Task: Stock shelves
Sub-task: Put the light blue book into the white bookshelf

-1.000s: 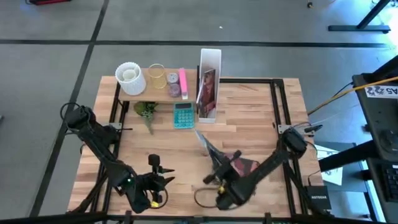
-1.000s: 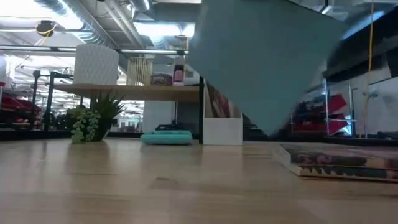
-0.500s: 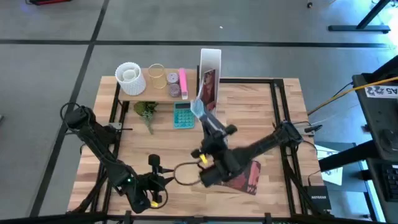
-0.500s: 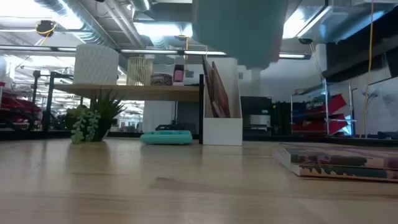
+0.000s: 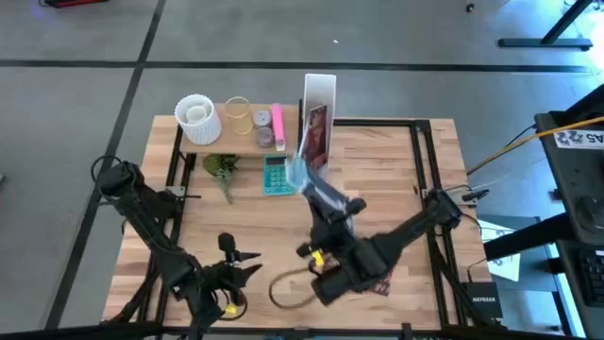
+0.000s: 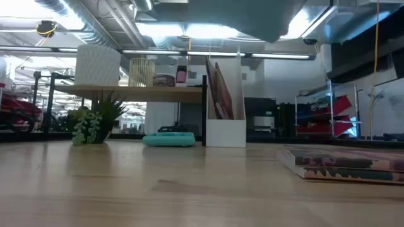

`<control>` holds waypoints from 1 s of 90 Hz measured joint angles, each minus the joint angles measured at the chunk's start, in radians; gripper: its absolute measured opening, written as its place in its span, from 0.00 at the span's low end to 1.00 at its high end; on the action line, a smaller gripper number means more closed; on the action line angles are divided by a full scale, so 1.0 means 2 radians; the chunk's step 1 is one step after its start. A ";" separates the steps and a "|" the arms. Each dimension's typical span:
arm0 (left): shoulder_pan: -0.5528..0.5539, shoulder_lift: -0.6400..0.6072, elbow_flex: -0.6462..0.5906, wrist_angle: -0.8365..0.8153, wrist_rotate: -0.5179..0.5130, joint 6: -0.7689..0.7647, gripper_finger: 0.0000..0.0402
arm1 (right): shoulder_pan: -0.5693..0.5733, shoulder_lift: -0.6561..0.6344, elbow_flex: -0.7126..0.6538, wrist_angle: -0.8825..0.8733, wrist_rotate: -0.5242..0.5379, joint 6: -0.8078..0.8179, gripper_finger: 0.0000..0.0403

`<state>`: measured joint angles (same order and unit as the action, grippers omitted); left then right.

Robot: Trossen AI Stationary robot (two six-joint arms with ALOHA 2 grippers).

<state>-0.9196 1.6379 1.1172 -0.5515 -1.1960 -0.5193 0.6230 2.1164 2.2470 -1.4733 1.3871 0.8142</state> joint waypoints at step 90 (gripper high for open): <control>-0.013 -0.001 0.000 0.337 0.153 0.309 0.38 | 0.135 0.003 -0.108 0.408 -0.234 -0.228 0.00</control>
<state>-0.9461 1.6363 1.1179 0.1229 -0.8901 0.0990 0.8935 2.1220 2.0315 -0.6565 0.9200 0.3584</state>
